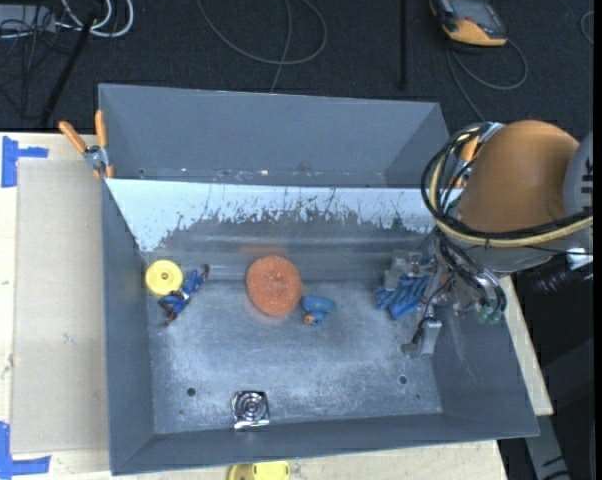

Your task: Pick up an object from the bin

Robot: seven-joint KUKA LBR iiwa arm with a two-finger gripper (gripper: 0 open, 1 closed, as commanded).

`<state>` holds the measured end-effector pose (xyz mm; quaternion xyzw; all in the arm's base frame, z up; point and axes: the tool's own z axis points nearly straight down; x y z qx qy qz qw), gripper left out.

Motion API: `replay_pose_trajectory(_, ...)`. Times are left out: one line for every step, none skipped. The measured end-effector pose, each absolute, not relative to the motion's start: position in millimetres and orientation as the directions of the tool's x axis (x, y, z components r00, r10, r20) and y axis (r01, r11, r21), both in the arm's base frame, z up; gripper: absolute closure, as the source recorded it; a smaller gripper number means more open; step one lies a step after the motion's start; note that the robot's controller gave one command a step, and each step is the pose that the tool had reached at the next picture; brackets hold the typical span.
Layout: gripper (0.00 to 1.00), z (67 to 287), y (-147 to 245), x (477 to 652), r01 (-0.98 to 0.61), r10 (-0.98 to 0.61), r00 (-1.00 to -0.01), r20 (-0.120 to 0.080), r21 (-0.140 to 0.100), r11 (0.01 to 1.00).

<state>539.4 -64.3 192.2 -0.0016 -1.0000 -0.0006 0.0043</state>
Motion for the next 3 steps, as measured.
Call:
replay_pose_trajectory(0.00,196.9,-64.0,540.9,0.001,0.001,-1.000,0.001,0.000,1.000)
replay_pose_trajectory(0.00,121.2,-122.8,570.8,0.006,0.006,-1.000,-0.006,-0.001,1.000)
replay_pose_trajectory(0.00,68.3,-156.0,599.3,-0.033,-0.033,-0.999,-0.004,0.004,0.999)
